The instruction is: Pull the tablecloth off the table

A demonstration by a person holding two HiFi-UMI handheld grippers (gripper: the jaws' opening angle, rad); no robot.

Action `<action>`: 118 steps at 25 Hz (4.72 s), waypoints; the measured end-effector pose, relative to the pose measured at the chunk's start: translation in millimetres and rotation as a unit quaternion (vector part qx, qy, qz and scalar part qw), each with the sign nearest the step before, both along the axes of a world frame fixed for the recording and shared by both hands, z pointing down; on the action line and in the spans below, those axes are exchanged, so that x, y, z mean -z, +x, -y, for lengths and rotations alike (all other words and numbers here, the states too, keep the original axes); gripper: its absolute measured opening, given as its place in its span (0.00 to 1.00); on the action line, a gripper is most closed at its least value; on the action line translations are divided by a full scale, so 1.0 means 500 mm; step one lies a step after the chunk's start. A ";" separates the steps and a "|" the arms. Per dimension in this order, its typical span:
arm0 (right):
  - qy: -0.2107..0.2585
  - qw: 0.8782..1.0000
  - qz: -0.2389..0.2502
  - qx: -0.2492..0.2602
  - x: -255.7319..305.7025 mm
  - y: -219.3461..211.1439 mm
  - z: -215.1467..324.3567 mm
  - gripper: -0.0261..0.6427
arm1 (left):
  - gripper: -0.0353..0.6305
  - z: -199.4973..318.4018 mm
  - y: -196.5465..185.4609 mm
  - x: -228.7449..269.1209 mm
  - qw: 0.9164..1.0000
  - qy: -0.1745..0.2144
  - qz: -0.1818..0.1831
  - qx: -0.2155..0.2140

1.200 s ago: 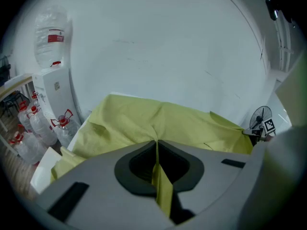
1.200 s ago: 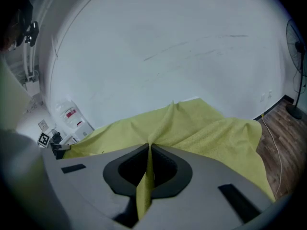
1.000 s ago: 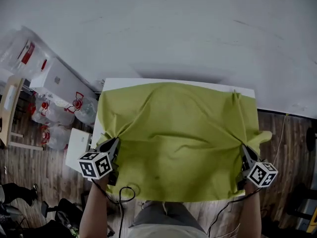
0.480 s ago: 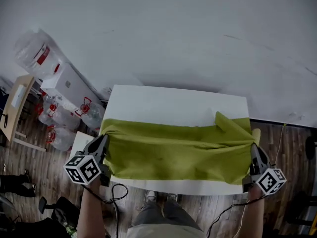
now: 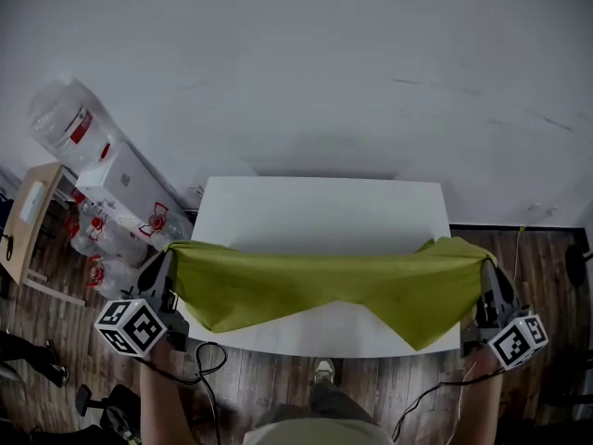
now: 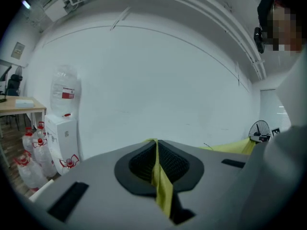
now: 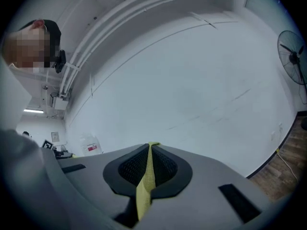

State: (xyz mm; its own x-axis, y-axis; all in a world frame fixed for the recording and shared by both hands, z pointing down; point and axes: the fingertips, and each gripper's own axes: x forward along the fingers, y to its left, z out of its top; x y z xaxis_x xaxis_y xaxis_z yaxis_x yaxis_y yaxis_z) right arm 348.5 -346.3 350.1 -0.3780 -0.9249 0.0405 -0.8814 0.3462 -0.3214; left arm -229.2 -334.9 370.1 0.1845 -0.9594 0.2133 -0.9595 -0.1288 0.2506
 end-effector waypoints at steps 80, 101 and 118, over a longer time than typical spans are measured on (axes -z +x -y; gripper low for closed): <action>0.117 0.988 -0.080 -0.068 0.353 -0.149 -0.945 0.08 | 0.09 -0.857 -0.131 0.332 0.985 0.149 0.080 -0.034; 0.126 0.983 -0.123 -0.055 0.335 -0.096 -0.947 0.09 | 0.09 -0.874 -0.067 0.334 0.985 0.141 0.095 -0.027; 0.117 0.982 -0.138 -0.060 0.318 -0.056 -0.909 0.09 | 0.09 -0.843 -0.032 0.330 0.985 0.135 0.099 -0.030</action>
State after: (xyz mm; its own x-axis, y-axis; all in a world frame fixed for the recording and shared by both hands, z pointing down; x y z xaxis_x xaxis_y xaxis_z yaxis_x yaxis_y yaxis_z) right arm 320.2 108.3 191.2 -0.2699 -0.9583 -0.0939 -0.9628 0.2700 0.0109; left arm -245.1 86.6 205.1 0.2228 -0.9748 -0.0112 -0.9748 -0.2229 0.0077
